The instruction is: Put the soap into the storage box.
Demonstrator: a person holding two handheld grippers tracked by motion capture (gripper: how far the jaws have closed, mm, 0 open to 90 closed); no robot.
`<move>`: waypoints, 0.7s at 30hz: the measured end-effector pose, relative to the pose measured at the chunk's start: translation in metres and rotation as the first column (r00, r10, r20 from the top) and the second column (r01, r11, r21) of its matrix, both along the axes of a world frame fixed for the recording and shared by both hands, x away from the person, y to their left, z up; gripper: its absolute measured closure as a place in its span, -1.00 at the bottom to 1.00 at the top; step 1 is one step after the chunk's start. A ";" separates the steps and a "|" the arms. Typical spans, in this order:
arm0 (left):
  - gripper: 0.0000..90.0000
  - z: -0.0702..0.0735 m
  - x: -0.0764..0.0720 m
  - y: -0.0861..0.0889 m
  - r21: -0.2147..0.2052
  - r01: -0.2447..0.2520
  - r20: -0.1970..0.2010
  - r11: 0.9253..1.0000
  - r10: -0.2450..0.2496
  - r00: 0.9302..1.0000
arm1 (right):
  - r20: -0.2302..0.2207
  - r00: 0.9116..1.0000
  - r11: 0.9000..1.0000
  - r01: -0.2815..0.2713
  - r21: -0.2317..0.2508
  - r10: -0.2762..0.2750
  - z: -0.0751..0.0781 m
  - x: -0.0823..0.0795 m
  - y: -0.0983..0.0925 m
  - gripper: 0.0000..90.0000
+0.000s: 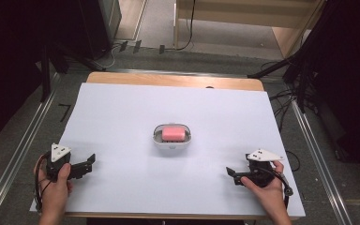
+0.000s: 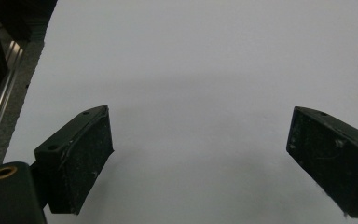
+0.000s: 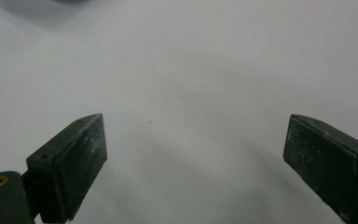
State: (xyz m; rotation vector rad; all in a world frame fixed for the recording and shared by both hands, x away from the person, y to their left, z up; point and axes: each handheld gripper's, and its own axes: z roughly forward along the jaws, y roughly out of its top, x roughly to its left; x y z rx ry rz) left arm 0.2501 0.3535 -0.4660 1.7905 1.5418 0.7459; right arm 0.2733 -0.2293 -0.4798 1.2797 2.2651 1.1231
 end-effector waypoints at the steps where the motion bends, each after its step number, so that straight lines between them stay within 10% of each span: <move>1: -0.84 0.000 0.000 0.000 0.000 0.000 0.000 1.000 0.000 1.000 | 0.001 1.000 1.000 0.002 -0.001 -0.002 0.000 -0.001 -0.003 -0.86; 21: -0.84 0.000 0.000 0.000 -0.002 -0.003 0.005 1.000 0.003 1.000 | 0.017 0.993 0.993 0.121 0.014 -0.121 -0.003 -0.019 -0.043 -0.86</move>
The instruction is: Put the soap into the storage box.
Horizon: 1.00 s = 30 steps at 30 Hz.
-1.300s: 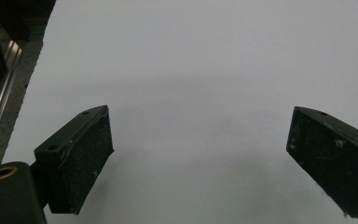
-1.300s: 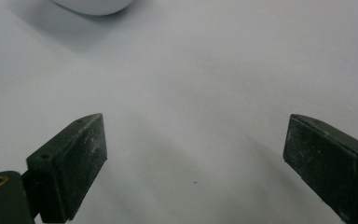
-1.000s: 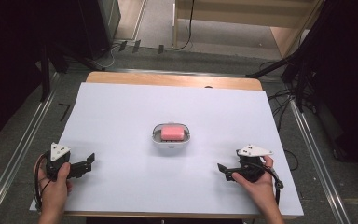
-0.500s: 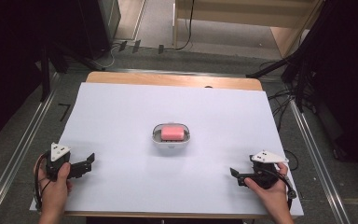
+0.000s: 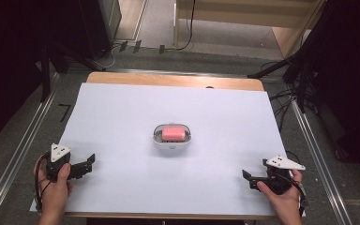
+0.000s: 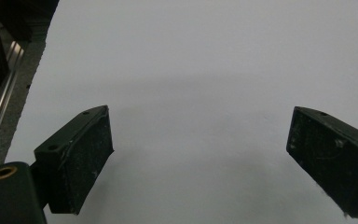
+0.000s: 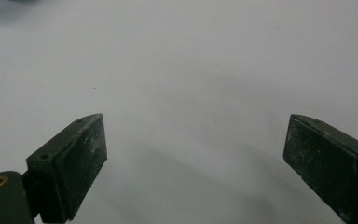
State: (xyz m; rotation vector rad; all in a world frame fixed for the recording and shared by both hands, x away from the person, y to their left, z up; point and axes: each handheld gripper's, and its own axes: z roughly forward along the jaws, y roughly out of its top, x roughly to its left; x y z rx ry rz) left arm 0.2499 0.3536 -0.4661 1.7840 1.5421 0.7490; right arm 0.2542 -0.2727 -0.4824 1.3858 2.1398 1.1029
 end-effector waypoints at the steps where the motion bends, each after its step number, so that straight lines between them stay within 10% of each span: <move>1: -0.84 0.000 0.000 0.000 0.001 -0.001 -0.001 1.000 0.001 1.000 | 0.001 1.000 1.000 0.001 -0.002 -0.001 0.000 0.000 -0.001 -0.86; 30: -0.84 0.000 0.001 0.000 0.005 0.000 -0.008 1.000 0.000 1.000 | 0.049 0.992 0.993 0.119 0.025 -0.120 -0.005 -0.007 -0.037 -0.85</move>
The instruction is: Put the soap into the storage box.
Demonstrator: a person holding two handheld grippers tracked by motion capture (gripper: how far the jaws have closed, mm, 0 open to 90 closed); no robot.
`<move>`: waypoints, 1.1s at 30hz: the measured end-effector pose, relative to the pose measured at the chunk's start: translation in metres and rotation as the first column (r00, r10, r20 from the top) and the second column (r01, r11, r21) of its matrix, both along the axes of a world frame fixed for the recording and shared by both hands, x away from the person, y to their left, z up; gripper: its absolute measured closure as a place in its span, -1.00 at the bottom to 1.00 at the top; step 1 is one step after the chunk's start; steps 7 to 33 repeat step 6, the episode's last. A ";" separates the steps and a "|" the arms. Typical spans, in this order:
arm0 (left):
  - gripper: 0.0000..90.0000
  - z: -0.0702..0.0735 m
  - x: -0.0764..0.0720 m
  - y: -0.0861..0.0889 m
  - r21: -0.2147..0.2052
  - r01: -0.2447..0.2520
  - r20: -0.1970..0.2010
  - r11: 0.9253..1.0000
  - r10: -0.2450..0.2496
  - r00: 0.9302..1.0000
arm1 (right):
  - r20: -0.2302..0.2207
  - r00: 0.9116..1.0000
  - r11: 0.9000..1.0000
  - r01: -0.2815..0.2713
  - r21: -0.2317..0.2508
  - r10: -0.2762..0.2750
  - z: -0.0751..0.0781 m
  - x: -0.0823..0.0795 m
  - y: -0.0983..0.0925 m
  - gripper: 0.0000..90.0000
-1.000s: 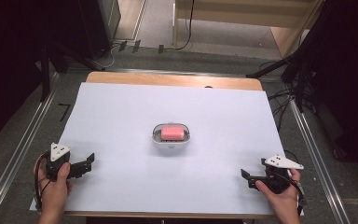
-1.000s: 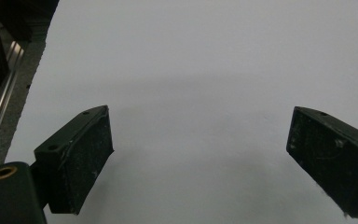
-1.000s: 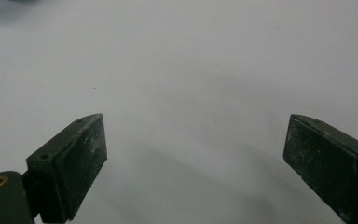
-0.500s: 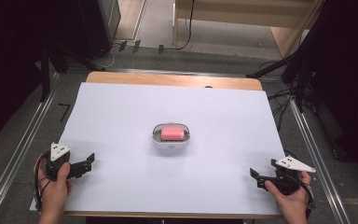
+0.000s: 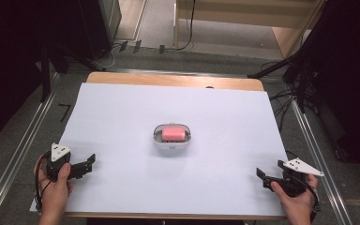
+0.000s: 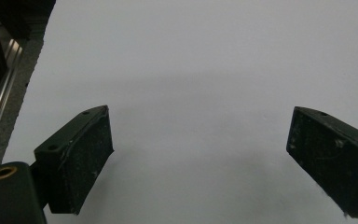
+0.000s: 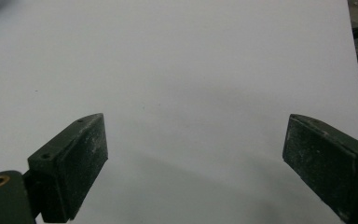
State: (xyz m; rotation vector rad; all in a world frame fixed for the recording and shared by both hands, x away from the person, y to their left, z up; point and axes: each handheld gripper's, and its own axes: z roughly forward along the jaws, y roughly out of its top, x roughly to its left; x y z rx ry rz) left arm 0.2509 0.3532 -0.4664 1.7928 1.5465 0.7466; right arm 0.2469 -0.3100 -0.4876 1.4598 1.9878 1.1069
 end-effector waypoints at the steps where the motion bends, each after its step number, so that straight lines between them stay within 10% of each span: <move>1: -0.84 0.000 0.000 0.000 0.000 -0.001 0.001 1.000 0.001 1.000 | 0.008 1.000 1.000 0.000 -0.002 0.000 0.000 0.000 0.000 -0.85; 33: -0.84 0.000 -0.002 -0.001 0.004 -0.004 0.020 1.000 0.004 1.000 | 0.012 1.000 1.000 0.007 0.010 -0.008 -0.002 -0.002 0.000 -0.85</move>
